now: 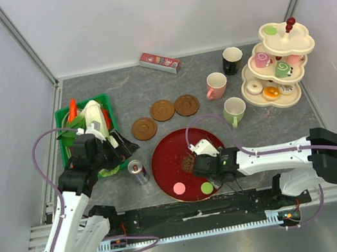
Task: Serve the afternoon tea
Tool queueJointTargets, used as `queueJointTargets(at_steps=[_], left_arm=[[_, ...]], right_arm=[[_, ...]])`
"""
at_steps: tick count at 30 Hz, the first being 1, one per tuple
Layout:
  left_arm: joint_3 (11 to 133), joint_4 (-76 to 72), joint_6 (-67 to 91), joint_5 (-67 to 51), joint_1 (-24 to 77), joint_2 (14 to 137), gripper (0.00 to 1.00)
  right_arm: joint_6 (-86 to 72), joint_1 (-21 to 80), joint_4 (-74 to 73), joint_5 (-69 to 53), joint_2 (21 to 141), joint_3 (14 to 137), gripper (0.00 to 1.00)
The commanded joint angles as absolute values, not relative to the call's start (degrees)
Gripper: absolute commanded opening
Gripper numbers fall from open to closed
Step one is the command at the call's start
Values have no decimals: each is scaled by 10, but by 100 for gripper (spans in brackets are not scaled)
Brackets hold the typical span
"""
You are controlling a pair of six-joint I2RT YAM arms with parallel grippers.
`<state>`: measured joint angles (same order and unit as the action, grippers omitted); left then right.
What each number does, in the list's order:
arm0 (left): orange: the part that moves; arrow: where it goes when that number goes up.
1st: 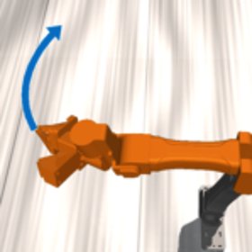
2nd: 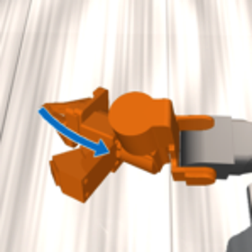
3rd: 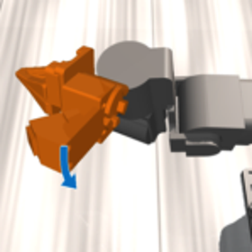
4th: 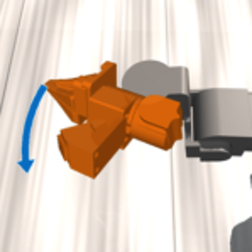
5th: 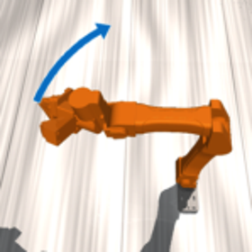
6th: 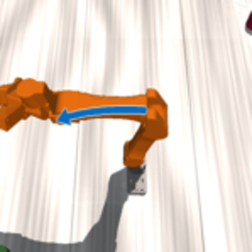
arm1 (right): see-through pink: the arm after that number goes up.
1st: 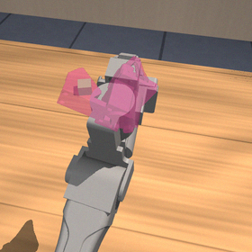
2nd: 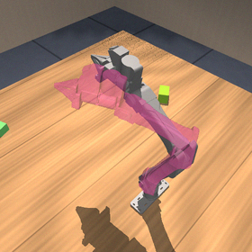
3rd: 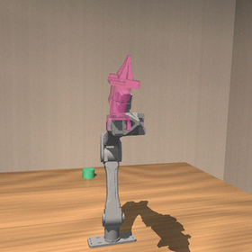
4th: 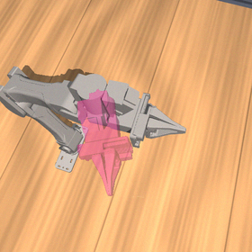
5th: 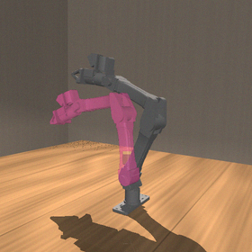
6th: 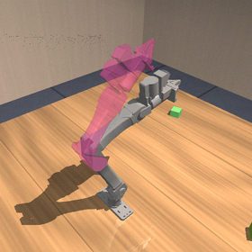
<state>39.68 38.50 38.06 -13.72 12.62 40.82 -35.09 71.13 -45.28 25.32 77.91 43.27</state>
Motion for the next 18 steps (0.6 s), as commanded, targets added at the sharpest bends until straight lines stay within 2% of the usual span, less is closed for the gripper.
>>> queueJointTargets(at_steps=[1, 5, 9, 18], left_arm=[[428, 389, 369, -124, 127, 404, 98], [452, 395, 363, -111, 127, 409, 98], [478, 394, 360, -108, 127, 423, 98], [518, 338, 343, -172, 136, 495, 98]], right_arm=[[-380, 715, -463, 295, 787, 462, 69], [-392, 714, -486, 322, 773, 480, 61], [-395, 715, -502, 330, 738, 504, 58], [-412, 714, -514, 309, 622, 542, 57]])
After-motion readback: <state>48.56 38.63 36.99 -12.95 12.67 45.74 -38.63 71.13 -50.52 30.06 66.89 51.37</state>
